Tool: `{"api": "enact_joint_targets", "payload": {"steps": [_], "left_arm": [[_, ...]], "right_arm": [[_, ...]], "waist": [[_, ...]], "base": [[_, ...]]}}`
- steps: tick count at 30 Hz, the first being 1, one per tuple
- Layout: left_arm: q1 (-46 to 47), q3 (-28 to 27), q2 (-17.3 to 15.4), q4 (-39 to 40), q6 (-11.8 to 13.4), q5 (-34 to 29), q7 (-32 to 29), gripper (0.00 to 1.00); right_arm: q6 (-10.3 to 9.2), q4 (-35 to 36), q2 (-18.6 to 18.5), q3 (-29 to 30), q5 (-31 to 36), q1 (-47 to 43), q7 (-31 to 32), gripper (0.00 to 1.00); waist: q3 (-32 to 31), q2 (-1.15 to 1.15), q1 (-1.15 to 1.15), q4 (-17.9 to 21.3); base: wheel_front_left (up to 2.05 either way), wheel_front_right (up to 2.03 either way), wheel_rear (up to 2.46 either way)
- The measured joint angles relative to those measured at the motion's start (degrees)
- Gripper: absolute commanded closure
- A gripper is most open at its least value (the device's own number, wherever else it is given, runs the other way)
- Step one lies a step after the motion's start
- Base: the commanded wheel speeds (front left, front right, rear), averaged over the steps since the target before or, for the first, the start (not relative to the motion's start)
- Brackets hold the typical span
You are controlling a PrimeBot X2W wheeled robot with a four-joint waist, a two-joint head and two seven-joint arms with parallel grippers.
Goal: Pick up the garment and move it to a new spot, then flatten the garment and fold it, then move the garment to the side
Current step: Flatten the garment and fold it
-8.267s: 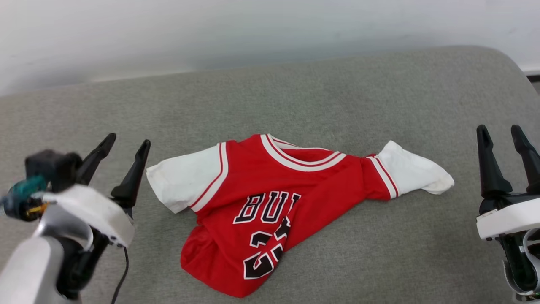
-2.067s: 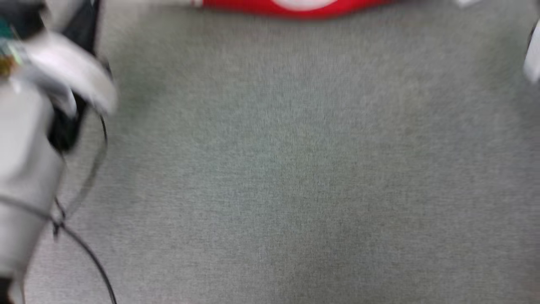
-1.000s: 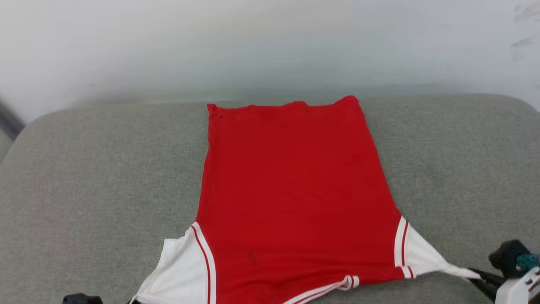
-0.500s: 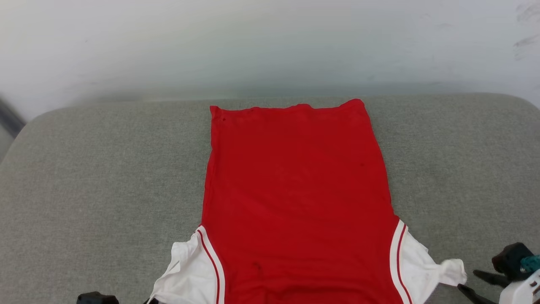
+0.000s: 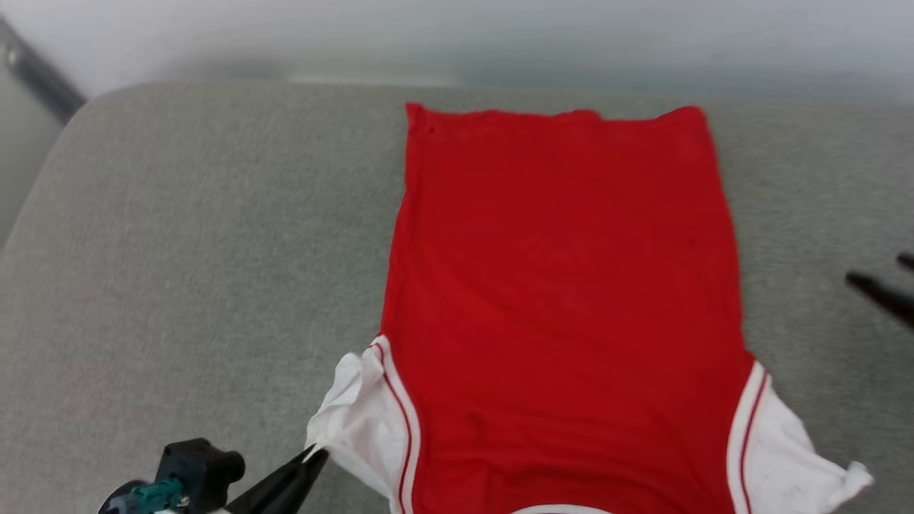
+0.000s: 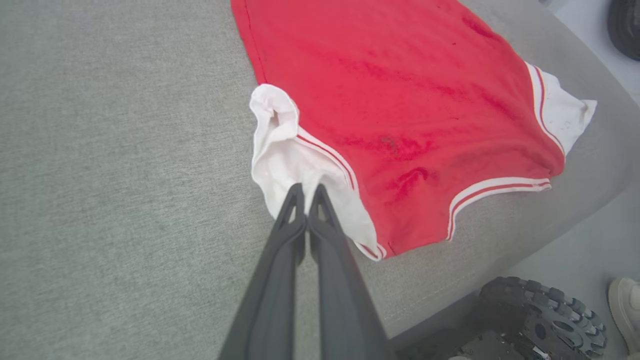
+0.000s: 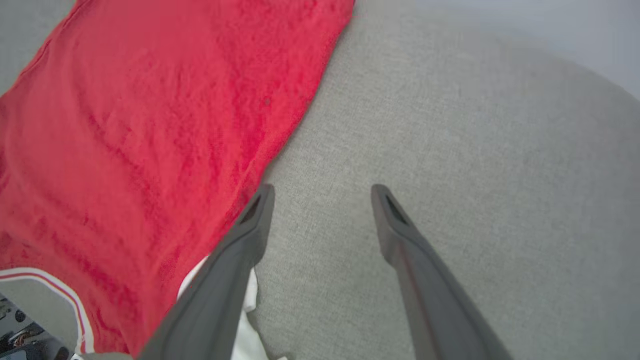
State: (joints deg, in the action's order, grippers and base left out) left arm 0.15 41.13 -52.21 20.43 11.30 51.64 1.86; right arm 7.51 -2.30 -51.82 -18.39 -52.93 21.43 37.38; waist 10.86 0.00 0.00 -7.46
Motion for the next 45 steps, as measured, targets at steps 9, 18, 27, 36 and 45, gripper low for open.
{"api": "enact_joint_targets", "payload": {"steps": [9,18,27,36,45], "left_arm": [[6.3,2.1,0.9,7.2,-1.3,-4.3,-4.3,1.0],[10.5,3.9,3.7,11.7,-2.7,-7.3,-6.2,1.0],[12.1,4.9,6.3,11.2,-4.3,-7.6,-5.4,1.0],[13.2,5.2,8.0,8.8,-5.7,-7.5,-4.2,1.0],[13.3,4.8,8.0,6.1,-5.5,-6.7,-3.7,1.0]], "right_arm": [[0.0,-8.6,9.1,8.4,12.3,20.5,18.4,0.0],[0.0,-17.2,12.2,13.1,25.7,32.3,27.3,0.0],[0.0,-21.0,12.2,18.1,32.5,34.8,29.2,0.0],[-0.02,-19.3,11.2,18.2,33.2,34.0,30.2,0.88],[0.0,-19.1,11.3,17.7,31.3,27.6,28.9,1.0]], "waist": [[8.6,0.0,-0.01,-7.7],[16.3,0.0,-0.01,-15.4],[22.0,0.0,-0.01,-21.4],[24.3,0.0,0.0,-23.9],[20.6,0.0,0.0,-21.7]], "base": [[0.0,0.0,0.0],[0.0,0.0,0.0],[0.0,0.0,0.0],[0.0,0.0,0.0],[0.0,0.0,0.0]]}}
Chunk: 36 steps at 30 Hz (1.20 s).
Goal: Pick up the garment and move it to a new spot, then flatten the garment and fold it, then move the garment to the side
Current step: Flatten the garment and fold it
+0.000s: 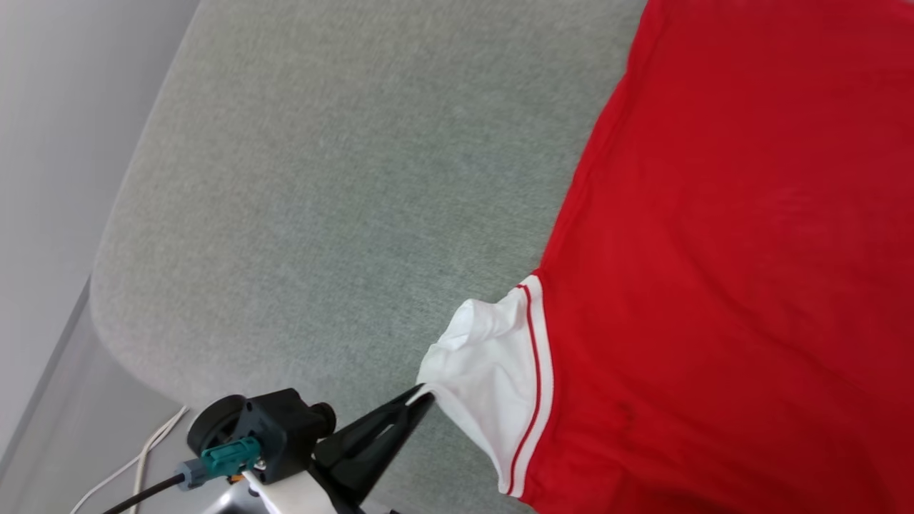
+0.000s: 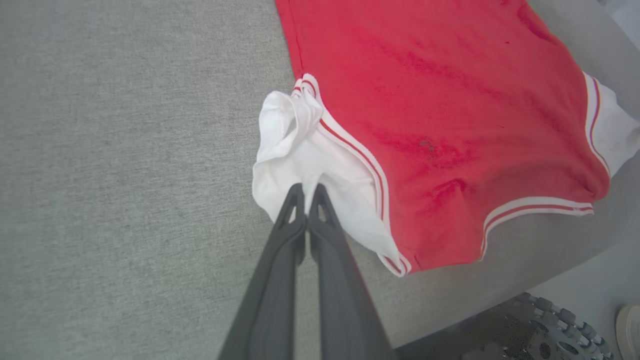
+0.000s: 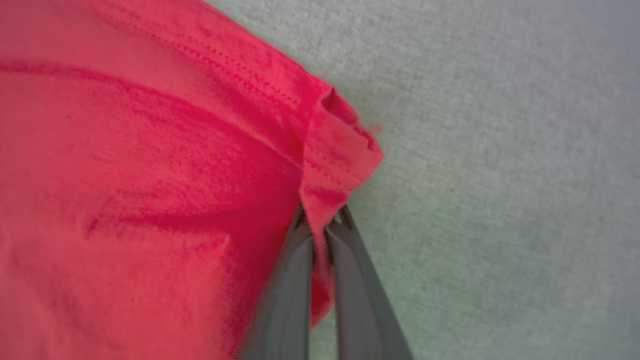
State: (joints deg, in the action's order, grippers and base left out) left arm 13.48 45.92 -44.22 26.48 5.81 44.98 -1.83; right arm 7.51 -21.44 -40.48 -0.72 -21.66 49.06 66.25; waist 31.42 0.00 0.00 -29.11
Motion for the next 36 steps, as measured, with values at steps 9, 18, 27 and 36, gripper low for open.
{"api": "enact_joint_targets", "payload": {"steps": [9,18,27,36], "left_arm": [[-2.1,-0.4,-2.6,-3.4,3.1,-1.4,-0.3,1.0],[-6.5,-1.3,-3.7,-6.5,5.4,1.3,1.1,1.0],[-9.2,-2.5,-2.6,-10.1,6.8,3.5,4.3,1.0],[-10.6,-3.2,-0.7,-12.0,7.4,5.0,6.4,1.0]], "right_arm": [[0.0,0.3,1.3,-2.8,-6.2,-11.4,-4.5,1.0],[0.0,6.2,1.9,-2.6,-12.8,-27.3,-9.4,1.0],[0.0,15.4,6.0,4.0,-14.6,-44.9,-10.7,1.0],[-0.01,19.9,11.6,7.1,-12.8,-55.2,-11.1,1.0]], "waist": [[-7.3,0.0,0.0,6.0],[-15.7,0.0,0.01,13.8],[-22.0,0.0,0.01,21.0],[-25.6,0.0,0.02,25.3]], "base": [[0.0,0.0,0.0],[0.0,0.0,0.0],[0.0,0.0,0.0],[0.0,0.0,0.0]]}}
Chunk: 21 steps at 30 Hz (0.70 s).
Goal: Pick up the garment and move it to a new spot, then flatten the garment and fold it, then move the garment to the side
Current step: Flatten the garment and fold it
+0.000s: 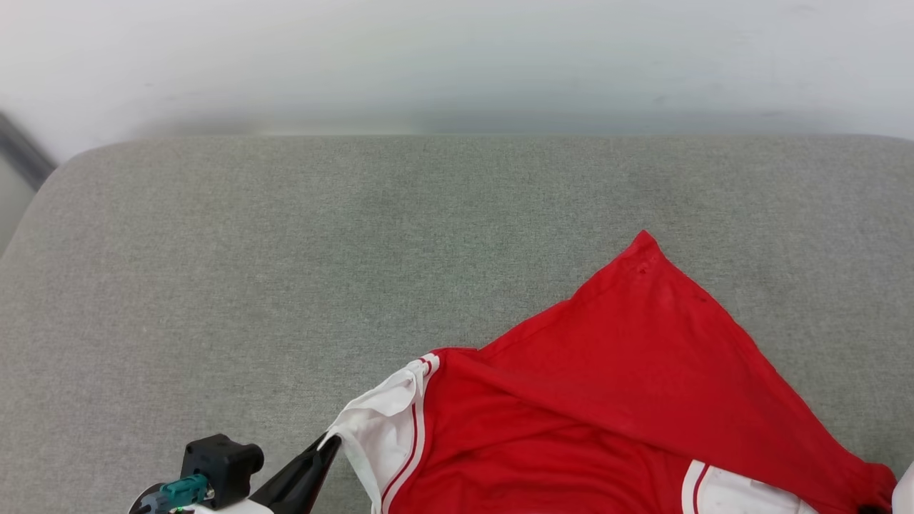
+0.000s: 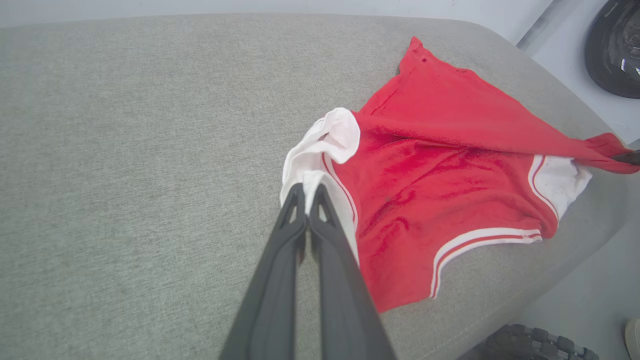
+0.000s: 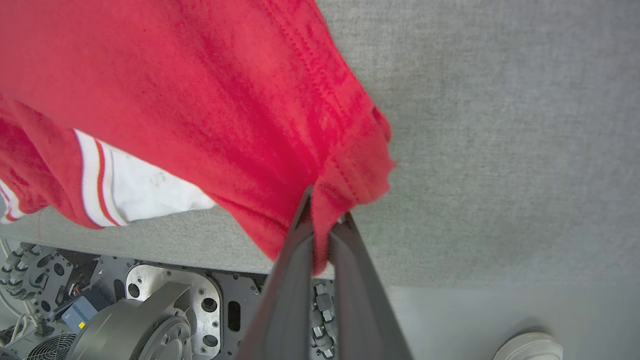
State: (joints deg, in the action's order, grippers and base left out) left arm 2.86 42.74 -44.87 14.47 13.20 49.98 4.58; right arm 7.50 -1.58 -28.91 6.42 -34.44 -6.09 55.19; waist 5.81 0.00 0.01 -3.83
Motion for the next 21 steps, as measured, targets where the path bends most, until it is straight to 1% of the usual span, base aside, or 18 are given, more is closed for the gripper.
{"api": "enact_joint_targets", "payload": {"steps": [3,4,5,7,12,17,21], "left_arm": [[0.0,-0.1,0.2,-0.1,0.1,0.0,0.2,1.0],[0.0,-0.1,0.2,0.0,0.1,0.0,0.2,1.0],[0.0,-0.1,0.2,0.1,0.2,-0.1,0.3,1.0],[0.1,-0.1,0.2,0.6,0.3,-0.3,0.3,1.0],[1.0,0.2,0.1,2.4,0.5,-1.4,0.1,1.0],[2.7,0.7,0.0,5.2,0.9,-3.0,-0.7,1.0],[5.2,1.2,0.5,6.8,0.5,-4.8,-1.4,1.0]], "right_arm": [[0.01,0.4,0.4,0.0,0.5,-0.6,-0.5,1.0],[0.01,0.7,0.4,0.0,0.7,-0.6,-1.0,0.2],[0.01,1.0,0.4,0.0,0.6,-0.6,-1.3,0.0],[0.0,1.8,0.1,-0.3,0.1,-0.3,-1.6,0.0],[0.0,6.2,-3.0,-1.1,-1.8,3.7,-2.1,0.0],[0.0,11.9,-5.4,-3.9,-2.2,12.0,0.5,0.0],[0.0,12.3,-5.8,-8.6,-0.2,20.3,4.2,0.0]], "waist": [[-0.3,0.0,0.0,0.2],[-0.3,0.0,0.0,0.2],[-0.2,0.0,0.0,0.2],[-0.1,0.0,0.0,0.0],[0.8,0.0,0.0,-0.9],[2.9,0.0,-0.01,-2.6],[5.4,0.0,-0.01,-4.6]], "base": [[0.0,0.0,0.0],[0.0,0.0,0.0],[0.0,0.0,0.0],[0.0,0.0,0.0],[0.0,0.0,0.0],[0.0,0.0,0.0],[0.0,0.0,0.0]]}}
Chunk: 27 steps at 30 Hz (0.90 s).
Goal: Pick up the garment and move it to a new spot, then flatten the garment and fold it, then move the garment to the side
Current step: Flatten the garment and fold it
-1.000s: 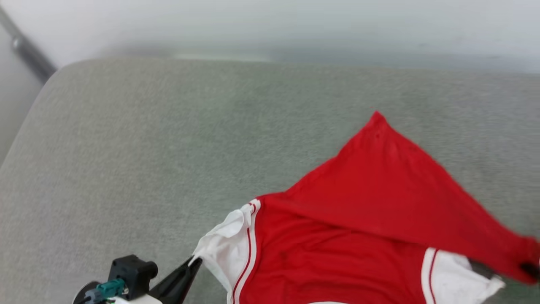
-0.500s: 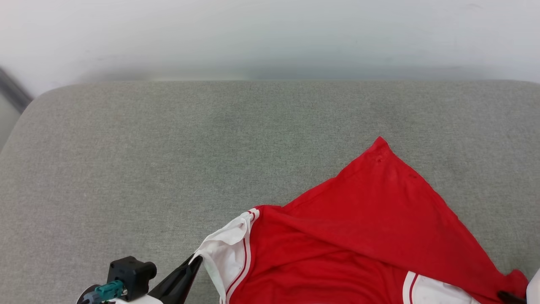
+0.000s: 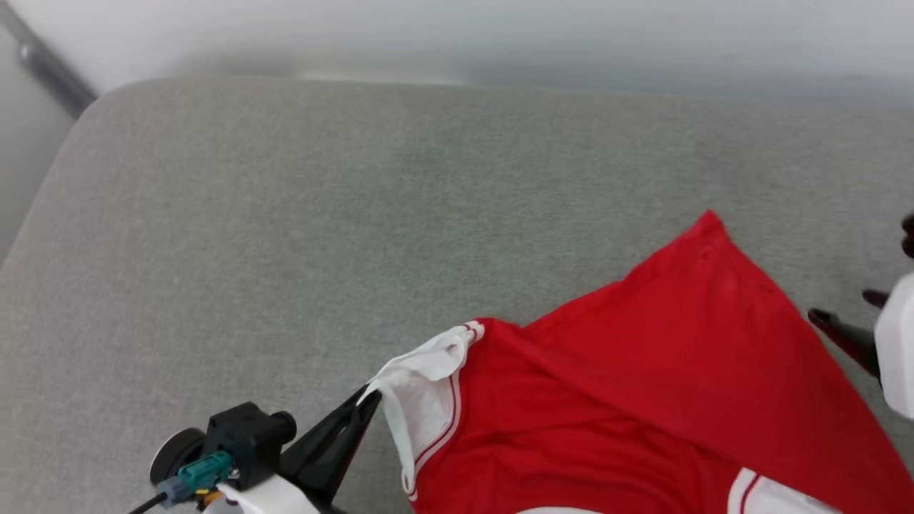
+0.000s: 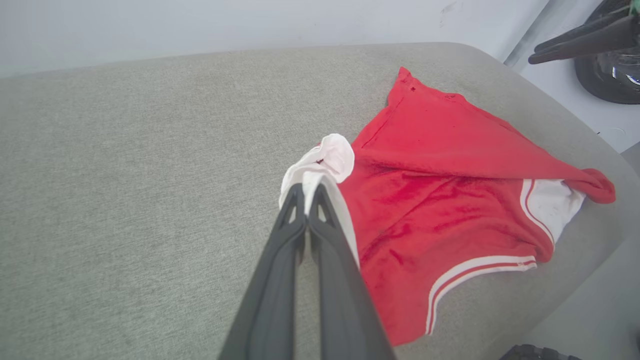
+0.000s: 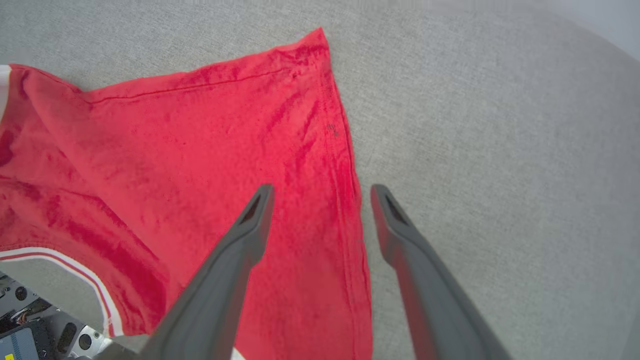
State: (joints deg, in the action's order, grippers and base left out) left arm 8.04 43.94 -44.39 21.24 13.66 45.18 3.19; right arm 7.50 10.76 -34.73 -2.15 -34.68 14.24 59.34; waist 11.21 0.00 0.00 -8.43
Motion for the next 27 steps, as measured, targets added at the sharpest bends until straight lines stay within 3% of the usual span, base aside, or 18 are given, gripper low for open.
{"api": "enact_joint_targets", "payload": {"steps": [11,18,27], "left_arm": [[5.3,2.3,3.2,1.8,-1.6,-3.3,-1.6,1.0],[6.6,3.8,5.1,1.3,-2.6,-4.0,-2.0,1.0],[7.5,4.3,6.3,-0.2,-3.4,-4.0,-1.4,1.0]], "right_arm": [[0.0,-15.8,-0.8,-9.3,5.3,18.2,3.7,0.0],[0.0,-23.8,-2.8,-11.9,6.4,20.9,3.1,0.0],[0.04,-25.9,-5.2,-13.9,5.6,21.6,2.2,0.0]], "waist": [[7.0,0.0,-0.01,-7.9],[10.5,0.0,-0.01,-12.5],[13.2,0.0,0.0,-15.1]], "base": [[0.0,0.0,0.0],[0.0,0.0,0.0],[0.0,0.0,0.0]]}}
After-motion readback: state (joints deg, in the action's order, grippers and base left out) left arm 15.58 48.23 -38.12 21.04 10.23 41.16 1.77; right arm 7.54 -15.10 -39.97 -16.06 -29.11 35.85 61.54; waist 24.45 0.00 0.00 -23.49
